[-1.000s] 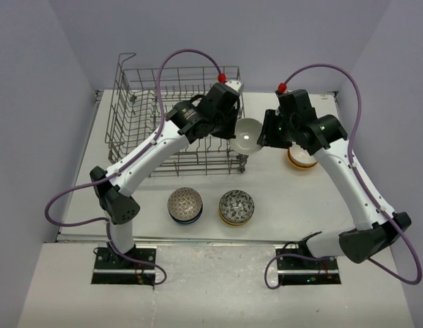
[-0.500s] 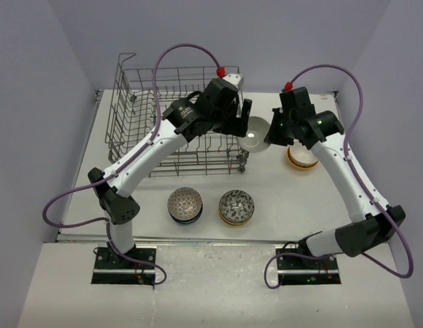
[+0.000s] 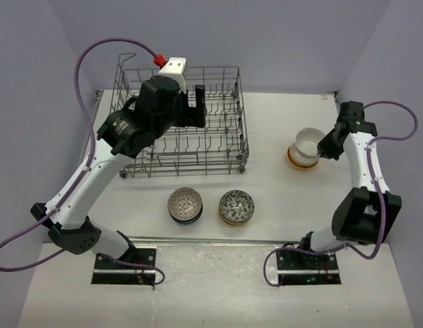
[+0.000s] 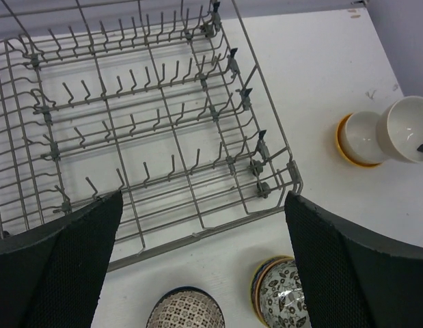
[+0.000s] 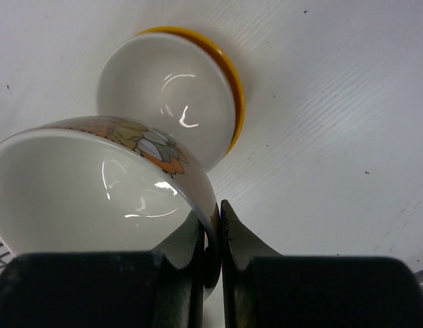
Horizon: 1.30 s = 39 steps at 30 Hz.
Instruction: Unload the bowls from the dish rack
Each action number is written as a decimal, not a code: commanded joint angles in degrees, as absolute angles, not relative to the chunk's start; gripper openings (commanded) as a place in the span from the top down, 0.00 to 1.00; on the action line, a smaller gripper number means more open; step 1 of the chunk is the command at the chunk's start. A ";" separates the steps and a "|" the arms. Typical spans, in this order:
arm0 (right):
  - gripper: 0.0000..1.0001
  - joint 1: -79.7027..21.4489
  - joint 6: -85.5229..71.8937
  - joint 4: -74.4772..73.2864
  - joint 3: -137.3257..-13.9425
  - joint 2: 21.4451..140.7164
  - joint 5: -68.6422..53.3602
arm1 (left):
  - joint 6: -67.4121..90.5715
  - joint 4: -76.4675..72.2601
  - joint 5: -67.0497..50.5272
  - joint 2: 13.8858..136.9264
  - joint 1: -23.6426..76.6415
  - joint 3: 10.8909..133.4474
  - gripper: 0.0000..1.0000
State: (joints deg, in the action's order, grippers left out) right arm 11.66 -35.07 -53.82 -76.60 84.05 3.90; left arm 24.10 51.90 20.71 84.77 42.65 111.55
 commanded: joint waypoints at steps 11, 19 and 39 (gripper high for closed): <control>1.00 12.83 -39.55 -40.53 -76.74 93.69 5.01 | 19.78 50.36 15.38 81.56 39.29 103.36 0.00; 0.94 12.83 -40.78 -38.94 -73.13 93.16 3.60 | 18.81 49.75 13.45 80.68 38.06 101.69 0.00; 0.54 15.11 -41.31 -38.41 -66.01 84.56 3.69 | 19.51 48.25 10.81 79.89 37.27 99.32 0.00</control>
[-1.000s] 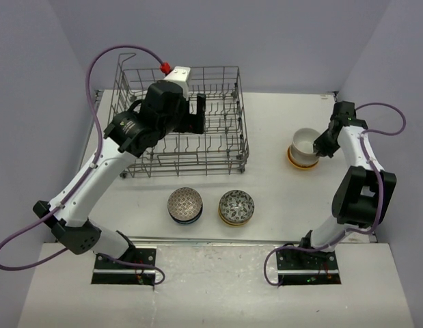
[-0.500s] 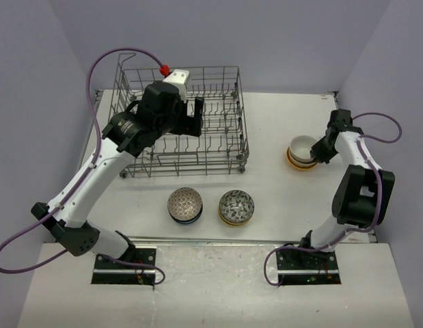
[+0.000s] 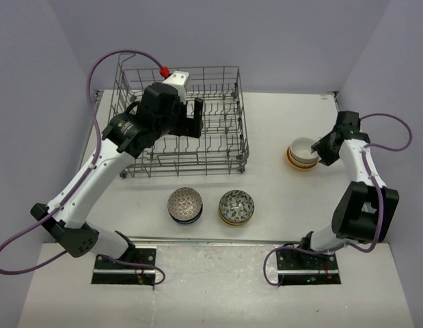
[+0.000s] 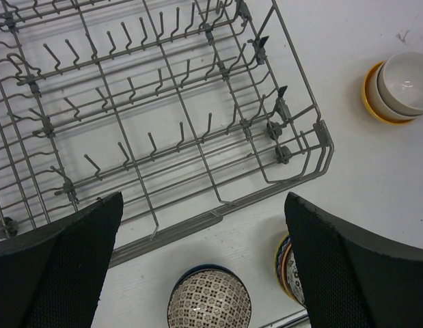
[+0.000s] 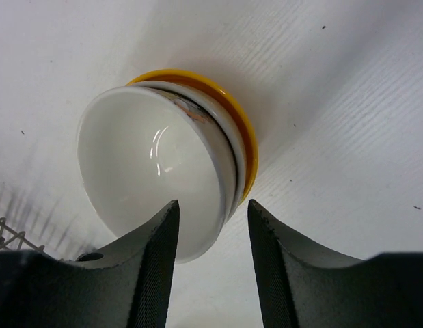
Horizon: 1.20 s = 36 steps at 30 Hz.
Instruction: Unload the bowls from the dish rack
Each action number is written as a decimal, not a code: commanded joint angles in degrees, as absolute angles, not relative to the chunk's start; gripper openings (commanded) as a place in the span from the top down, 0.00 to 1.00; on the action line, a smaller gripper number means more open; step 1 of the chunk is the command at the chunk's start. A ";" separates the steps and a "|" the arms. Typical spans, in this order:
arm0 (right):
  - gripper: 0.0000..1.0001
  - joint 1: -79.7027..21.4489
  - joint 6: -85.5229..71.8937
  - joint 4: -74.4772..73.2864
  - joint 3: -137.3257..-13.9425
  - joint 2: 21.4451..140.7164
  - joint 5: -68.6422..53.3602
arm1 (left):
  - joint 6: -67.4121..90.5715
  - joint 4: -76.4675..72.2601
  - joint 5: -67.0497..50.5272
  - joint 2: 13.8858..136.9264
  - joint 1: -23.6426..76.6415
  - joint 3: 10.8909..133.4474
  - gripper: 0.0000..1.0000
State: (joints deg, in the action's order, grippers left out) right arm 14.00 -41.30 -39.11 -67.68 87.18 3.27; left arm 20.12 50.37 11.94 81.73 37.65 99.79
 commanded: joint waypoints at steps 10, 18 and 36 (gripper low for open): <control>0.81 15.56 -40.69 -37.18 -63.37 83.85 2.37 | 19.42 47.99 9.93 79.54 37.26 98.00 0.00; 0.81 15.64 -39.73 -37.09 -64.51 84.90 1.58 | 19.60 47.90 12.56 78.75 37.00 95.72 0.00; 0.01 5.45 -18.20 -64.07 -94.13 58.91 8.43 | 22.41 47.47 42.36 64.35 35.68 88.19 0.00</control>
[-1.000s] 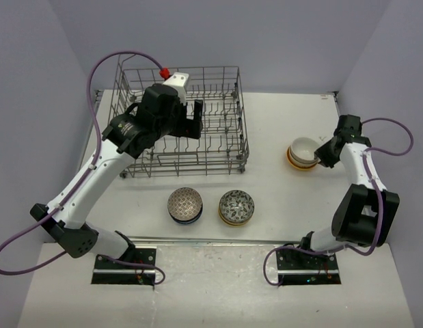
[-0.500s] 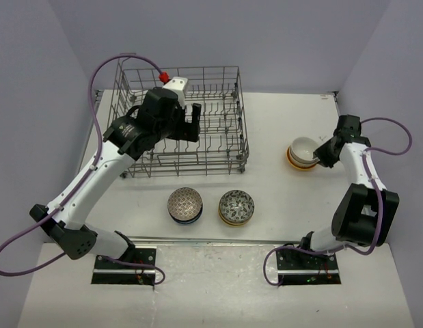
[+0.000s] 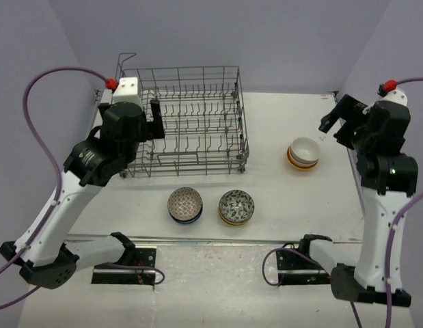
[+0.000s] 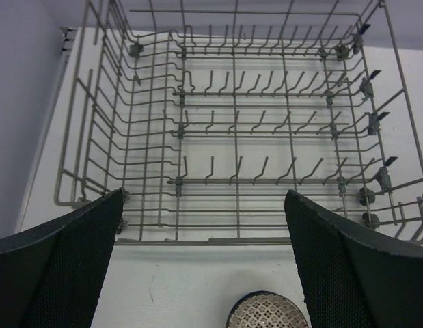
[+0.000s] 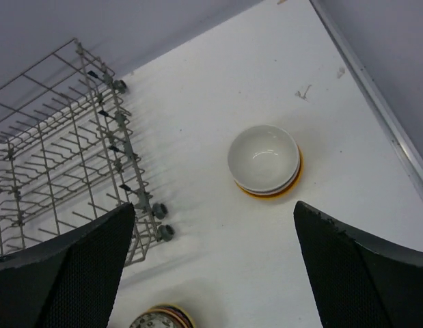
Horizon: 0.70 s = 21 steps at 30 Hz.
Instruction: Unload the bowls from the dish rack
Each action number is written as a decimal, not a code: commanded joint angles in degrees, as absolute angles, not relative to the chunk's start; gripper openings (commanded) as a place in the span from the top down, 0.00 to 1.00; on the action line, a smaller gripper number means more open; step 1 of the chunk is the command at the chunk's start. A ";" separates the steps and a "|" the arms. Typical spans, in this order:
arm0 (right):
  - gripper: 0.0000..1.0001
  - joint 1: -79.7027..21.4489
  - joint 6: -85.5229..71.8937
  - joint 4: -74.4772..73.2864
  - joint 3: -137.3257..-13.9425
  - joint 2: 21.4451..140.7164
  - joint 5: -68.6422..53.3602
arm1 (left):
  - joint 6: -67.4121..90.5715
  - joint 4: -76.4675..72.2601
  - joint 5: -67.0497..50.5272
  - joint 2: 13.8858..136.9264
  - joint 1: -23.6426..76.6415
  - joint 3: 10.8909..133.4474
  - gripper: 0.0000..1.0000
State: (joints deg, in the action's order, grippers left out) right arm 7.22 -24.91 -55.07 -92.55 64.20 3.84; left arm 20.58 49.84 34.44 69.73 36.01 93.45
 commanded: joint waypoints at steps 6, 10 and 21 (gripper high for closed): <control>0.01 3.26 -16.53 -66.36 -87.22 42.65 4.40 | 27.59 55.17 43.33 54.67 35.68 82.97 0.00; 0.01 -4.46 -13.19 -68.11 -79.99 34.46 9.54 | 34.70 66.33 43.86 49.50 35.68 83.49 0.00; 0.01 -9.58 -16.17 -69.26 -75.76 23.73 10.37 | 25.94 68.30 46.15 37.45 35.68 75.70 0.00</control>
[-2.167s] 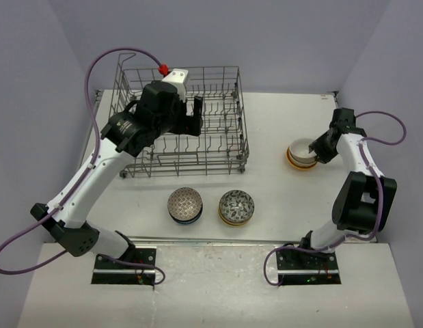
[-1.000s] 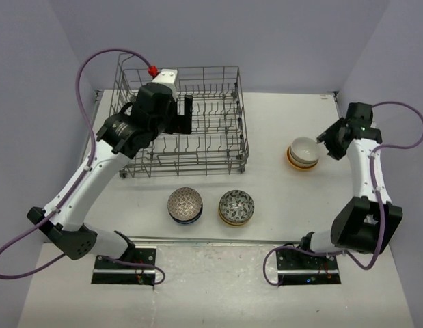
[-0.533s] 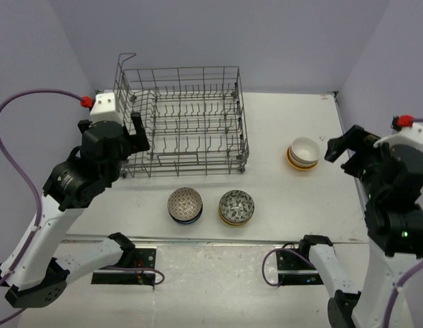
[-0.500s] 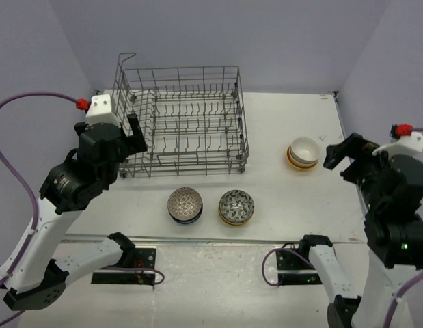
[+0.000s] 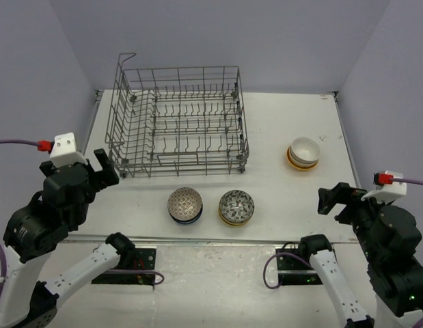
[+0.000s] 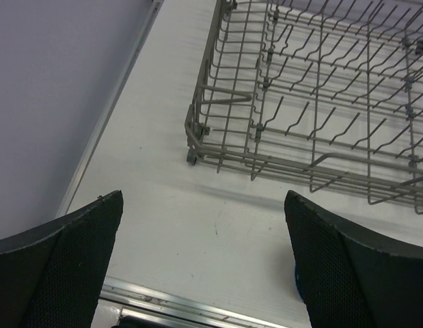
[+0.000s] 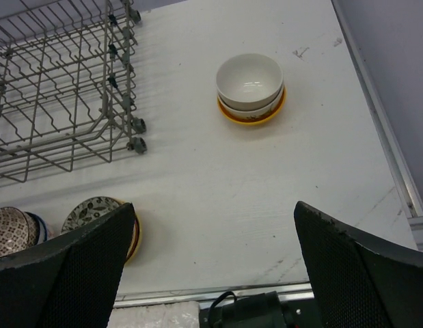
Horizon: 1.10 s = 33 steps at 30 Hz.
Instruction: Unload the bowls from the dish rack
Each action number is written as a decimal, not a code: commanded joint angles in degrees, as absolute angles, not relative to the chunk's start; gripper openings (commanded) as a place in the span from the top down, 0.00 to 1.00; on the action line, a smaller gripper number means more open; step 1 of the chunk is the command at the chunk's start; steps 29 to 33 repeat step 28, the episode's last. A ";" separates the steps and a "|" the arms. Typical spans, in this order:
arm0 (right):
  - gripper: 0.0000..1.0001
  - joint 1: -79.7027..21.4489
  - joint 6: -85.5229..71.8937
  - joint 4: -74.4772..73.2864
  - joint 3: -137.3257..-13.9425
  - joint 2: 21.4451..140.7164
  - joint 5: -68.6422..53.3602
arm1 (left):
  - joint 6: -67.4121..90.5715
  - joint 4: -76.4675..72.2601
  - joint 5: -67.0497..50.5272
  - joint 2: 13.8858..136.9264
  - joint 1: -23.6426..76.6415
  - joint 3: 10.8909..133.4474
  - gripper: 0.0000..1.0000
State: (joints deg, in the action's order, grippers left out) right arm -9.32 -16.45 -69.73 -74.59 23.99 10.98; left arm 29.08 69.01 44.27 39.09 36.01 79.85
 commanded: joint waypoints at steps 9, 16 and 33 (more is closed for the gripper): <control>0.01 -9.58 -16.35 -66.71 -73.48 24.52 14.14 | 32.95 61.43 45.07 39.90 35.68 65.83 0.00; 0.01 -9.58 -15.38 -67.49 -73.65 24.52 15.91 | 34.63 61.35 47.20 36.48 35.68 62.32 0.00; 0.01 -9.67 -16.70 -66.98 -73.39 24.34 15.12 | 30.76 58.89 49.48 35.33 35.77 62.58 0.00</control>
